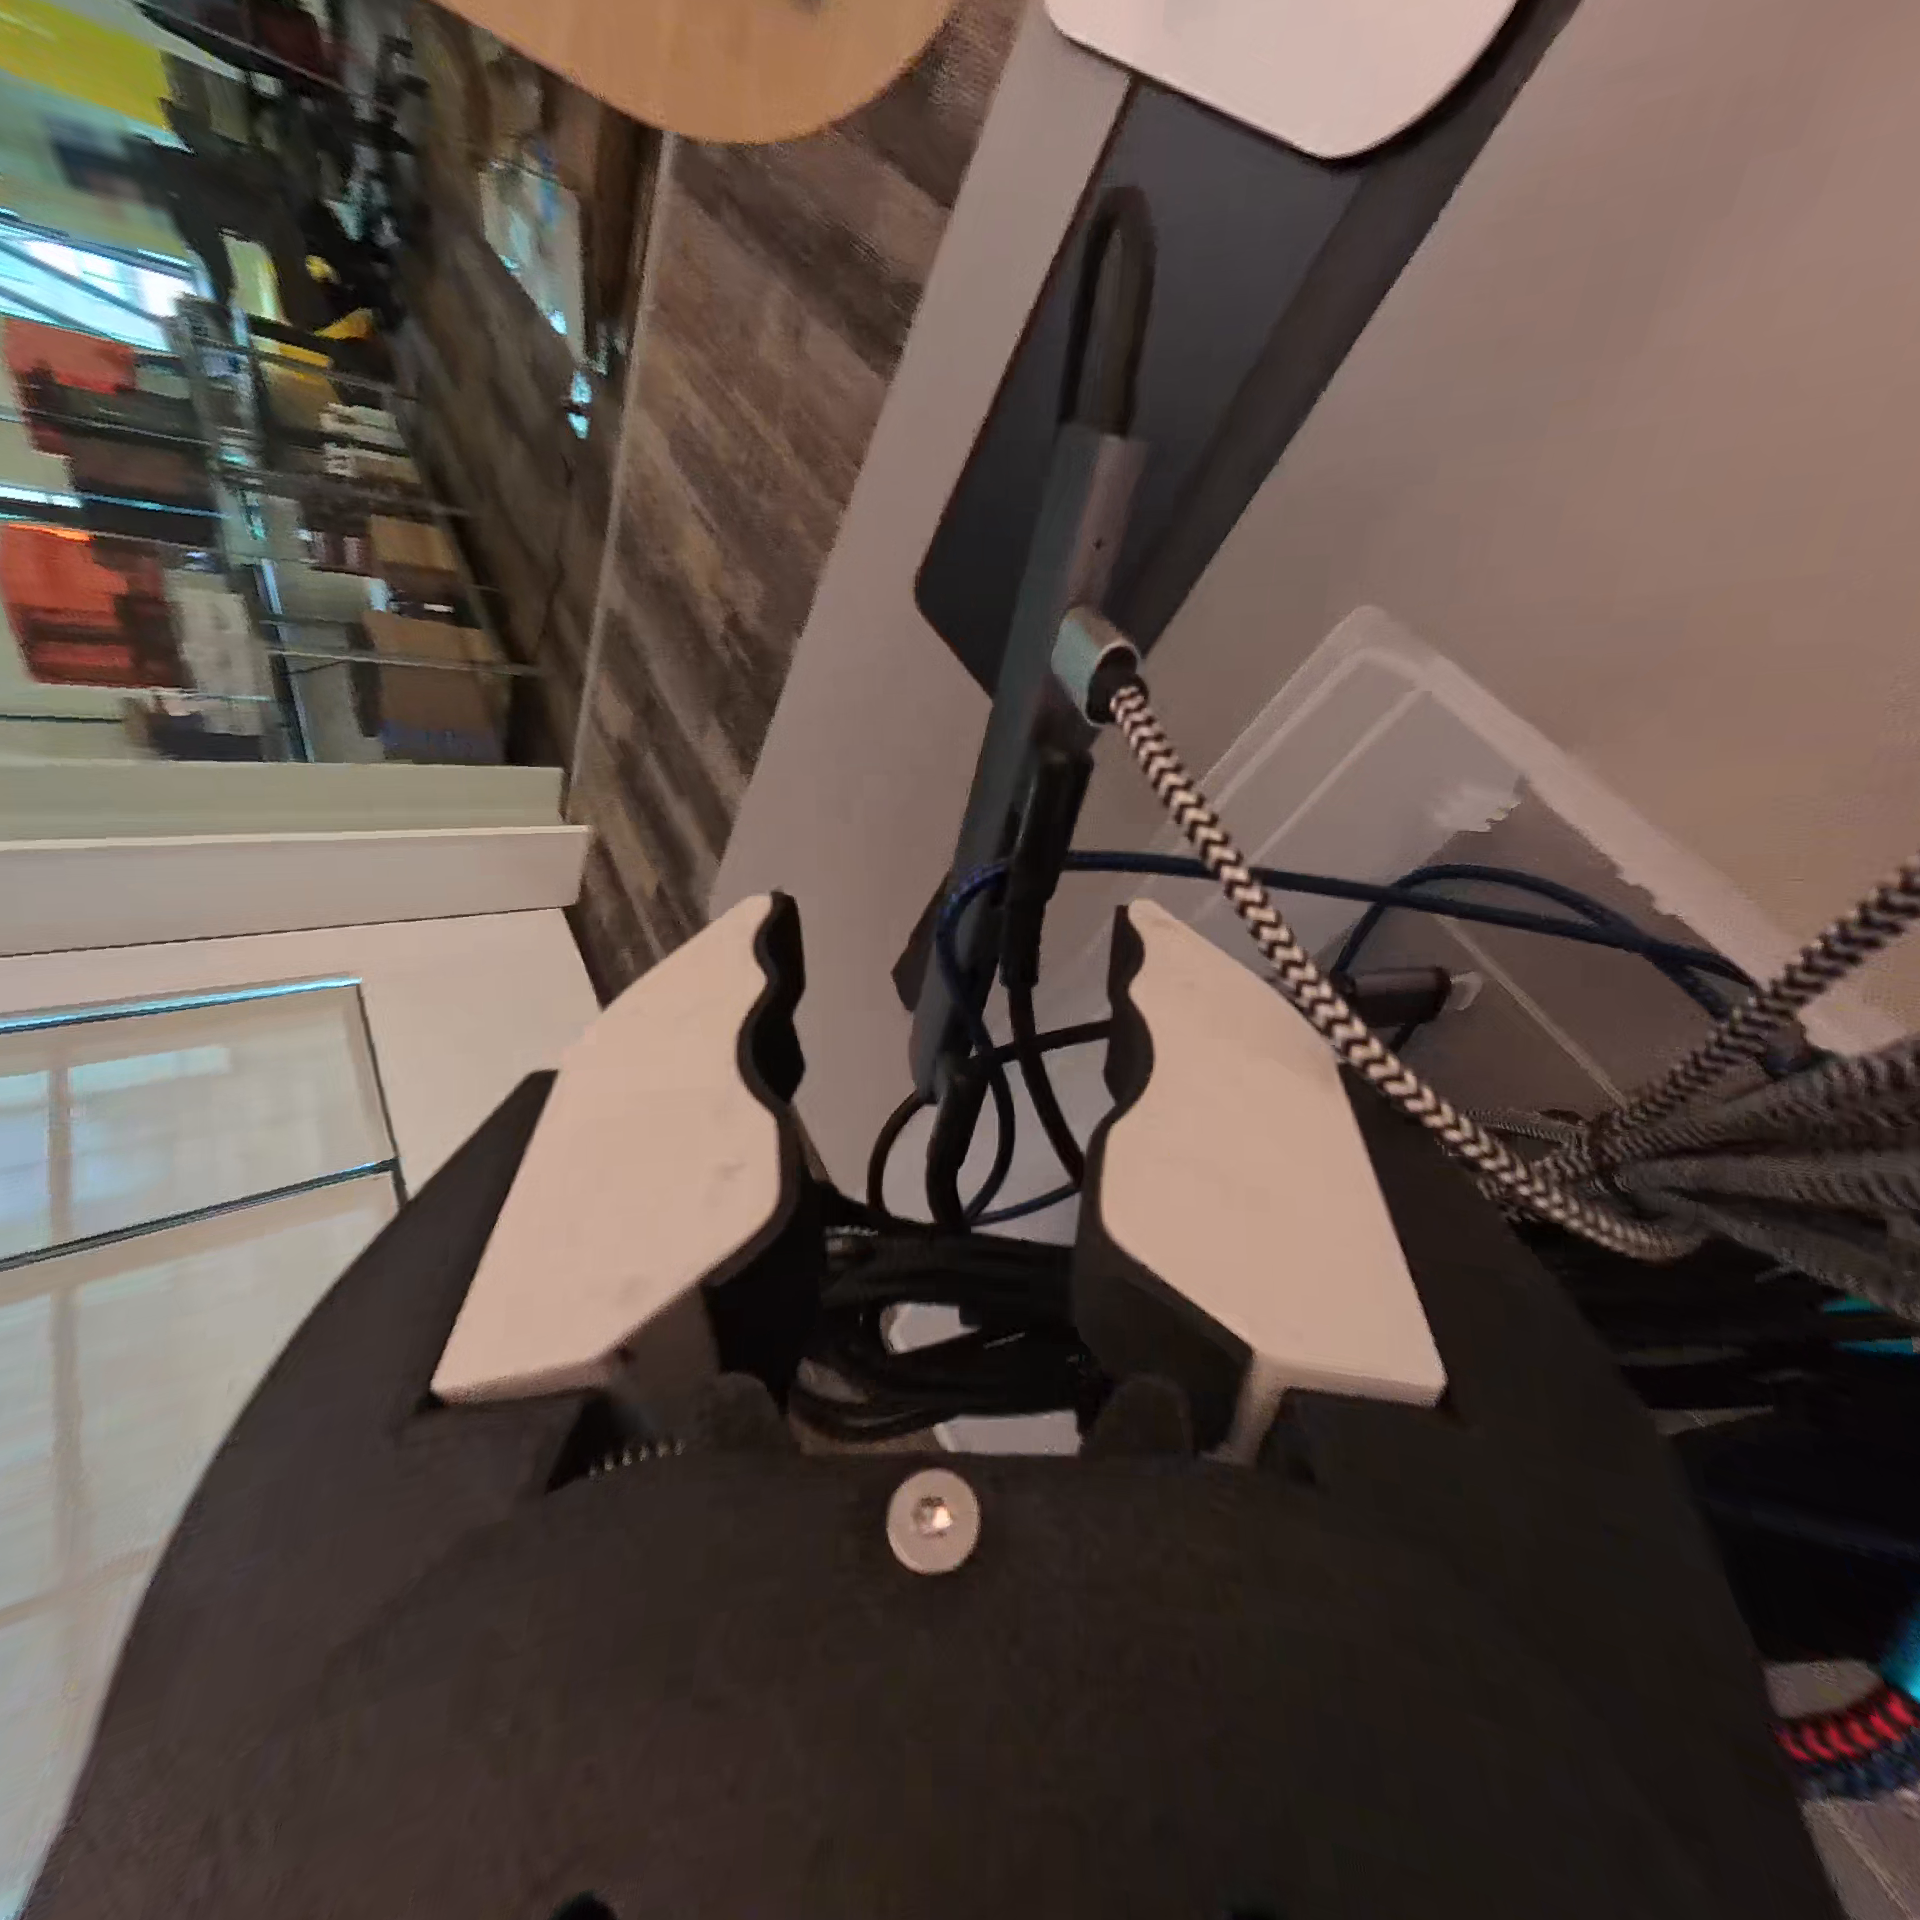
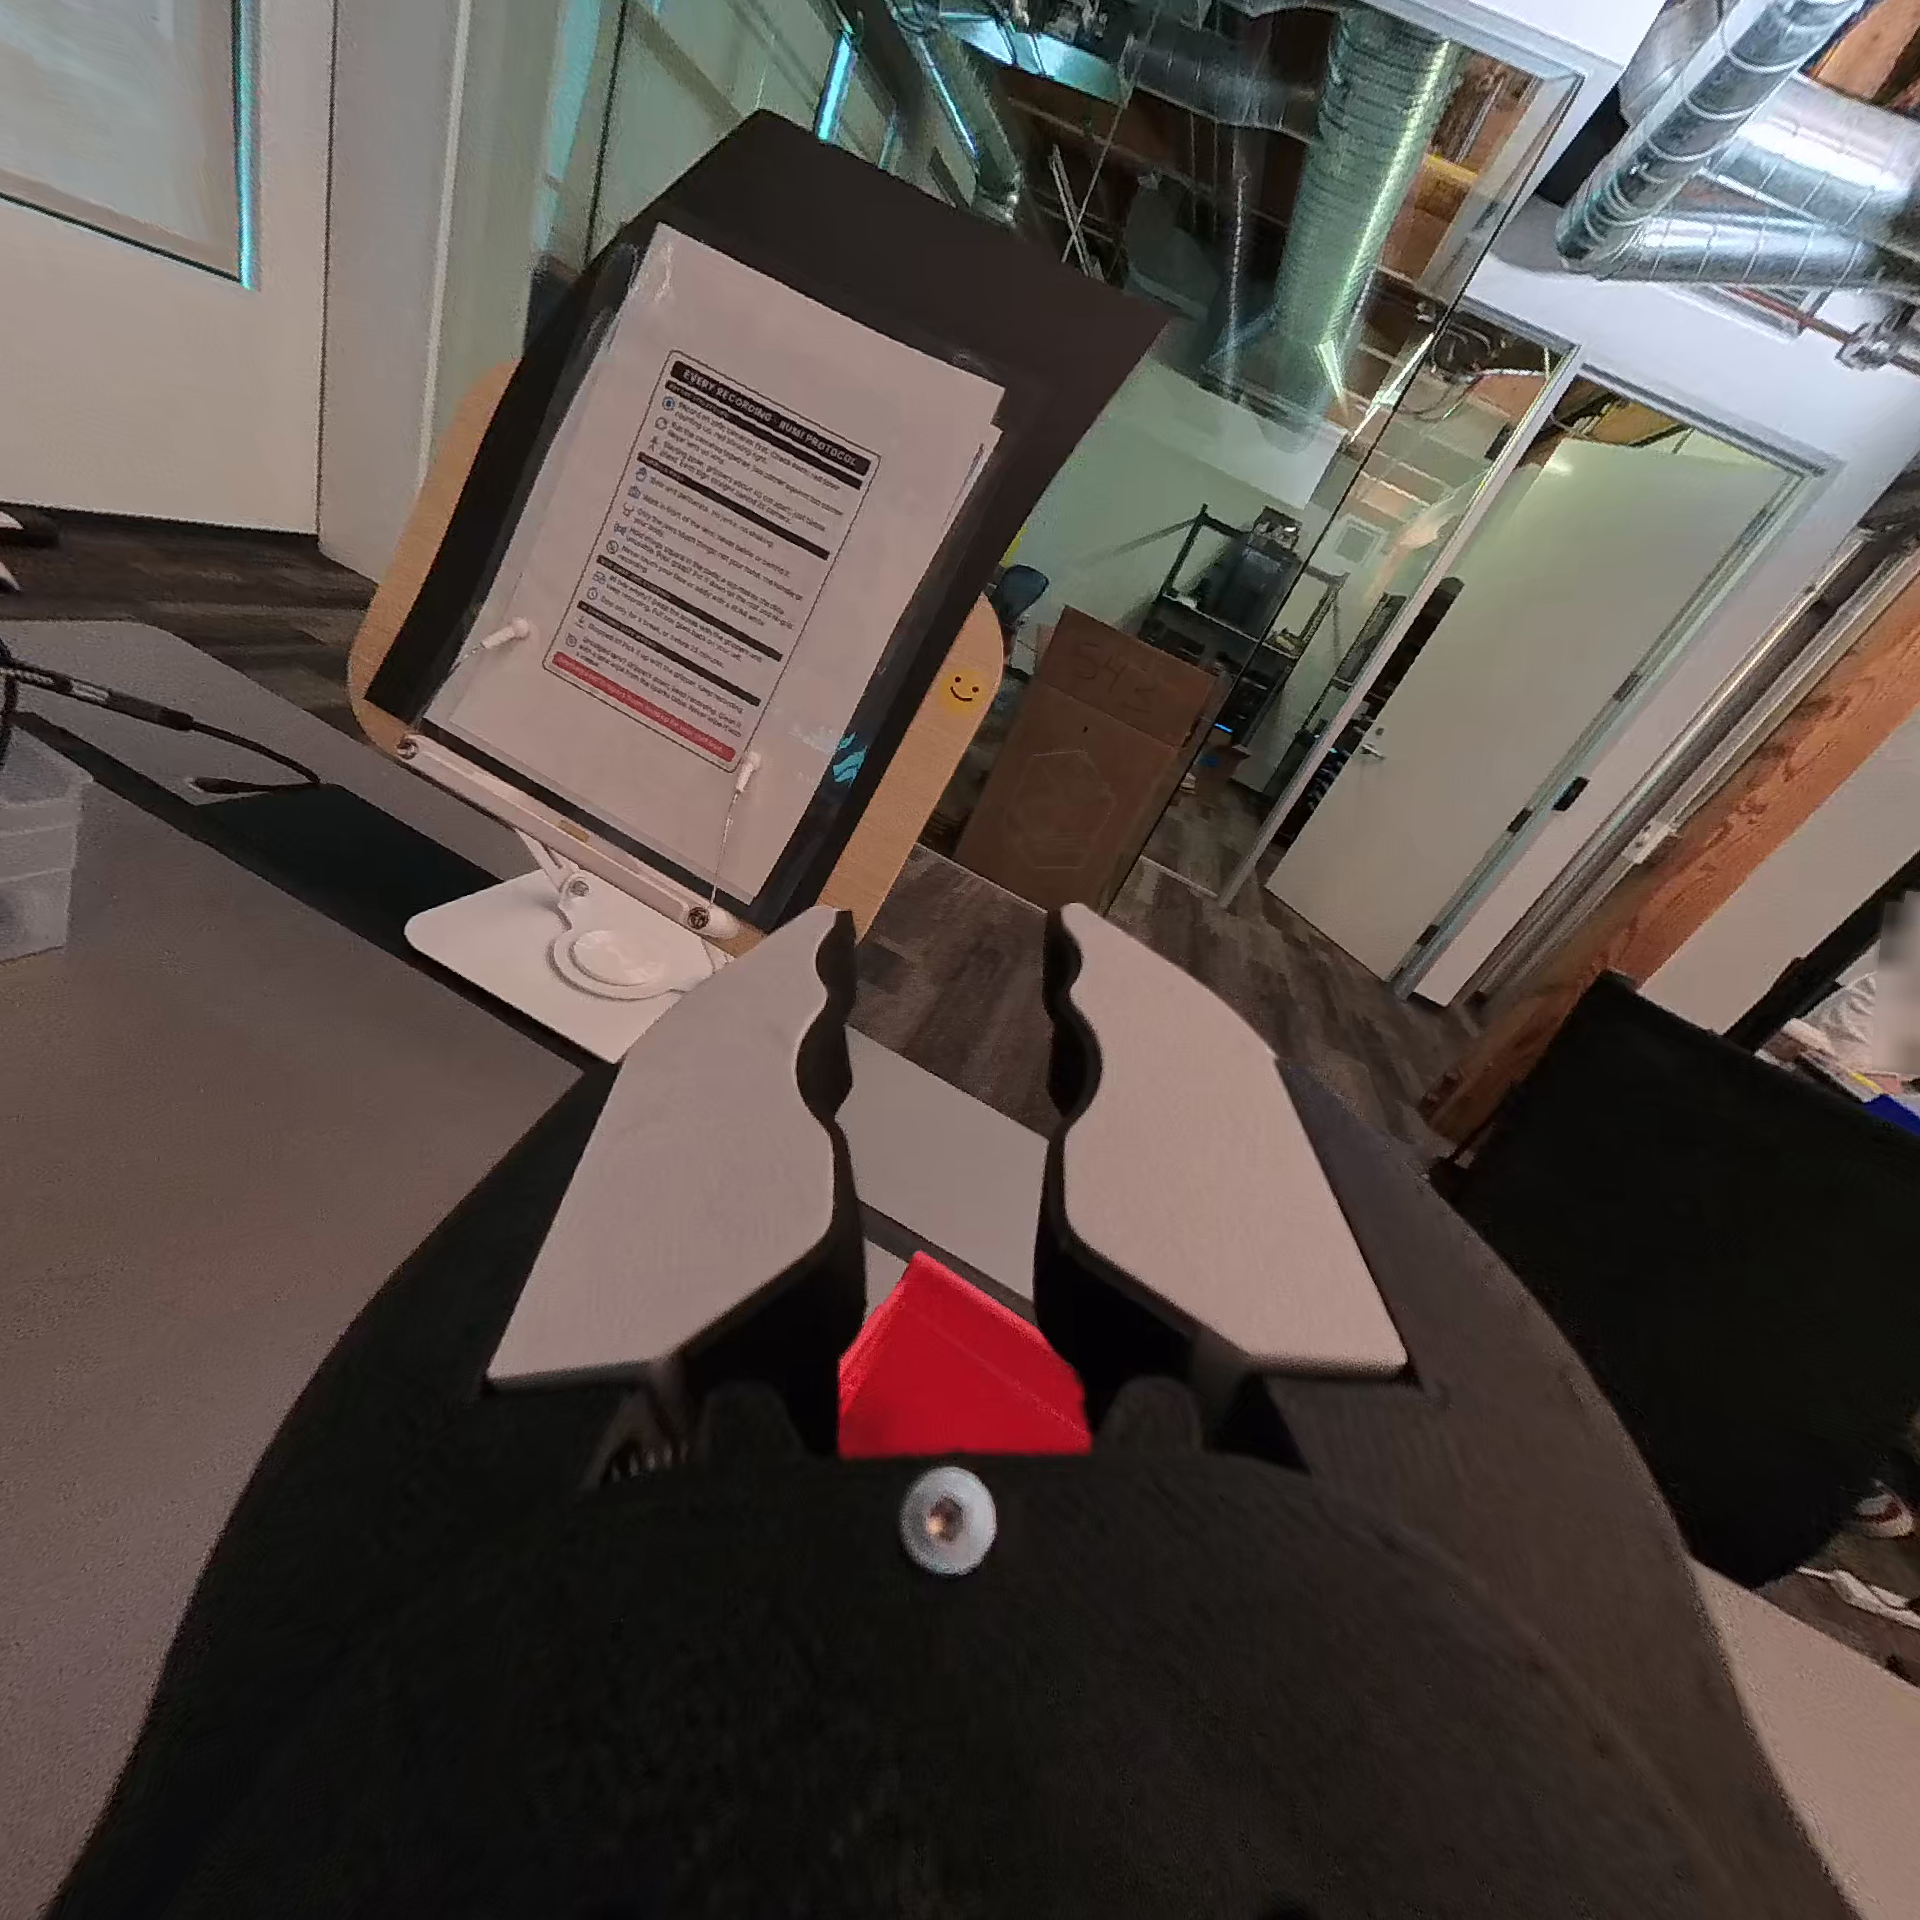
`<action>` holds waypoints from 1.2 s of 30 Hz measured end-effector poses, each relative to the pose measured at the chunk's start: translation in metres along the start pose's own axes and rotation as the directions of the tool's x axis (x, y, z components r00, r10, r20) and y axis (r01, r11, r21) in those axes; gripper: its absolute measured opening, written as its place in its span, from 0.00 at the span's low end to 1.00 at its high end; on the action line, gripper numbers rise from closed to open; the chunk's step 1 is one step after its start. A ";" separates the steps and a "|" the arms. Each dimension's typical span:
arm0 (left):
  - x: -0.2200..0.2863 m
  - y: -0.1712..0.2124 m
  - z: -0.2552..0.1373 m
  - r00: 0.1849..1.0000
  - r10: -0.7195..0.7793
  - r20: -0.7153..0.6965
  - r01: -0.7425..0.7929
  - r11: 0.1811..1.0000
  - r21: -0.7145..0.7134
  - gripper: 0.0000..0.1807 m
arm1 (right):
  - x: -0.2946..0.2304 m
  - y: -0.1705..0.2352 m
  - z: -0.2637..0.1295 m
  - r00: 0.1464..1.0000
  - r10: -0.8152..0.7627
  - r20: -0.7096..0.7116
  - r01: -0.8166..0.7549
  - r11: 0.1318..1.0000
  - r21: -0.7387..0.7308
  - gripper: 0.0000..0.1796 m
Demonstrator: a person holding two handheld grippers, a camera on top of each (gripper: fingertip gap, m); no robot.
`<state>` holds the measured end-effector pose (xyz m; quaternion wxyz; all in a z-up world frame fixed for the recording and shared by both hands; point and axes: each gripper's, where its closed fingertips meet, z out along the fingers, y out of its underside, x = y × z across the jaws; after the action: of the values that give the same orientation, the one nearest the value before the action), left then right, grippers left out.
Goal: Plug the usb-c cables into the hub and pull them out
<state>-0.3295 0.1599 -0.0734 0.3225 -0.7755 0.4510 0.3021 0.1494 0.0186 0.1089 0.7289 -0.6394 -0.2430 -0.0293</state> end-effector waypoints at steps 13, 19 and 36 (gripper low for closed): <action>0.005 -0.004 0.020 0.996 0.062 -0.056 -0.062 0.998 0.001 0.07 | -0.009 0.002 0.004 0.999 -0.020 0.036 0.021 1.000 -0.018 0.19; -0.020 -0.006 -0.021 0.988 0.036 0.148 -0.051 0.994 0.098 0.06 | -0.015 0.005 0.008 0.998 -0.018 0.060 0.020 1.000 -0.023 0.19; -0.099 -0.001 -0.155 0.898 -0.327 0.296 0.195 0.896 0.399 0.06 | -0.028 -0.006 0.004 0.994 -0.006 0.110 0.005 1.000 0.014 0.19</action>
<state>-0.3420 0.0900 0.0961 0.5730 -0.6898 0.3228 0.3028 0.1215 0.0139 0.1041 0.7187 -0.6343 -0.2847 0.0058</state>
